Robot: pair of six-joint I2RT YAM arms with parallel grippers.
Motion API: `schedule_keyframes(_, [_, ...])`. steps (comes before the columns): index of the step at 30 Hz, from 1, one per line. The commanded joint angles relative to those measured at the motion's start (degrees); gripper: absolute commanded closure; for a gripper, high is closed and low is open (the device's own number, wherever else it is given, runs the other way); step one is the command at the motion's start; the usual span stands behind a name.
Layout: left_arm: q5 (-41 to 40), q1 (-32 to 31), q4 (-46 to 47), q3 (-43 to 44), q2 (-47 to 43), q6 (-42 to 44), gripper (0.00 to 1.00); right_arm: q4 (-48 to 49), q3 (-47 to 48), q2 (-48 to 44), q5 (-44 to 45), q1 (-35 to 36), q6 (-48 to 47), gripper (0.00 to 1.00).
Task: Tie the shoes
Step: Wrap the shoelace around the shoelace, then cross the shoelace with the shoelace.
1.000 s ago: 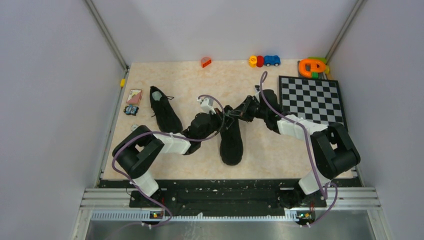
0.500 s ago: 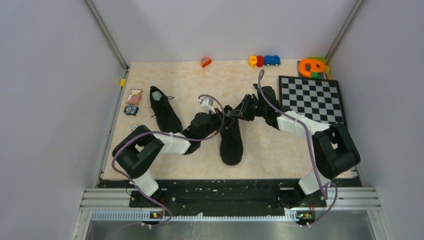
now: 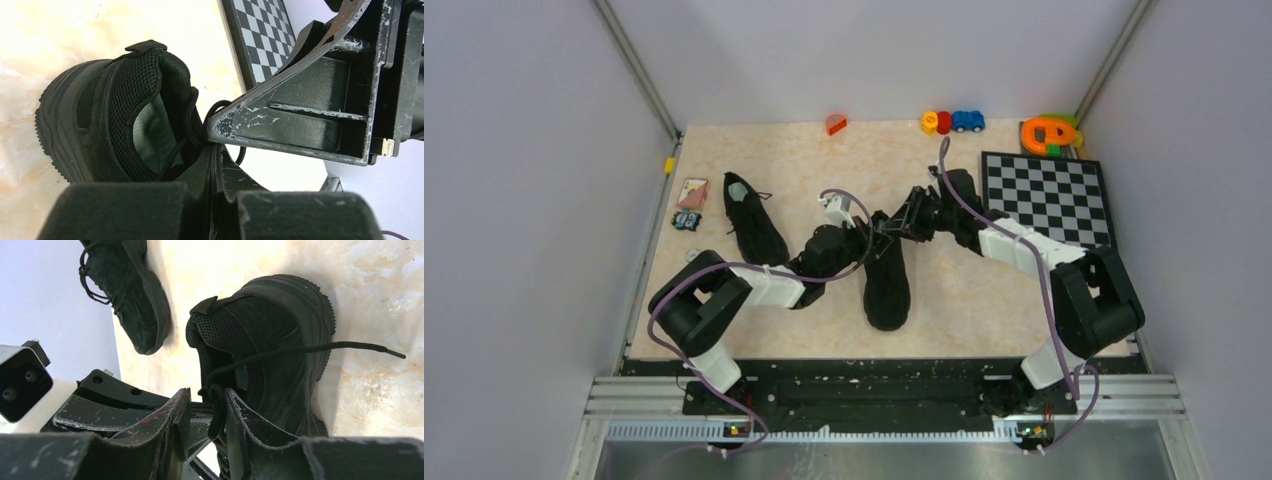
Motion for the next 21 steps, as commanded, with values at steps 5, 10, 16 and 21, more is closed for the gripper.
schedule_keyframes(5, [2.07, -0.04, -0.86, -1.08, -0.48, 0.3, 1.0, -2.34, 3.84, -2.15, -4.48, -1.61, -1.91, 0.65])
schedule_keyframes(10, [2.49, 0.13, -0.86, -1.11, -0.51, 0.08, 1.0, -3.26, 3.83, -2.71, -7.27, -3.06, -2.73, 0.61])
schedule_keyframes(16, [2.48, 0.22, -0.86, -1.22, -0.82, 0.19, 1.0, -2.63, 2.8, -2.55, -10.94, -4.9, -2.63, 0.61])
schedule_keyframes(21, [2.73, 0.22, -0.86, -1.19, -0.8, 0.12, 1.0, -1.3, 1.88, -2.9, -13.16, -6.39, -2.61, 0.6])
